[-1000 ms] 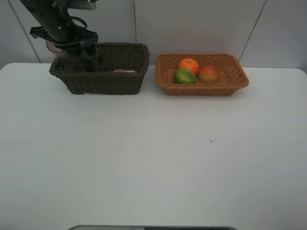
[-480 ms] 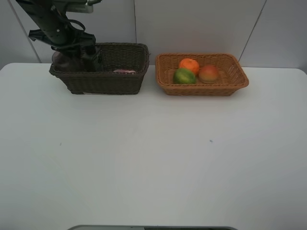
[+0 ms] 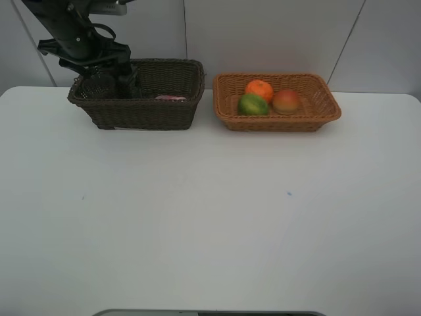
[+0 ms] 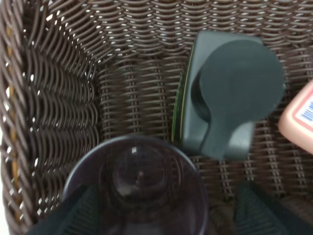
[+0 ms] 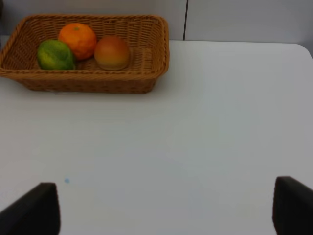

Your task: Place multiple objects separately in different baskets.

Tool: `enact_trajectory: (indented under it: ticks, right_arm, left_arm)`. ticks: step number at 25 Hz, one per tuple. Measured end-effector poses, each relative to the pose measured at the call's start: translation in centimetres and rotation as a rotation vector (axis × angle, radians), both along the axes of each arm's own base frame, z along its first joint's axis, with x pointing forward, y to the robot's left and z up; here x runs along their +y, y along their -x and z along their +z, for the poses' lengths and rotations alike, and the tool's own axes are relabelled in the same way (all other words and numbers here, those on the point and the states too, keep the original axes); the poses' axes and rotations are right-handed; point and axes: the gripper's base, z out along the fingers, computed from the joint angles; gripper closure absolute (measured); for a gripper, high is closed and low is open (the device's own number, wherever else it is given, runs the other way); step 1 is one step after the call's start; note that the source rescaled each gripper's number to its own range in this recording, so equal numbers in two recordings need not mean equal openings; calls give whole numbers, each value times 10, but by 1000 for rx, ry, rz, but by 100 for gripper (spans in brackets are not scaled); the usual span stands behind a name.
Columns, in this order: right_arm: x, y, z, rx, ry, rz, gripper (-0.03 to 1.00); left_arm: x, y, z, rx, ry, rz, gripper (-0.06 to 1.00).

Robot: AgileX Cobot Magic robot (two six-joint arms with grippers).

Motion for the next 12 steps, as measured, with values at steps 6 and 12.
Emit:
enact_trajectory:
  ticks: [6,12]
  right_arm:
    - [0,0,0,0,0,0,11]
    - [0,0,0,0,0,0,11]
  left_arm:
    - [6,30,58,-85,13,0,20]
    - [18,98,96,-171,8,-34,19]
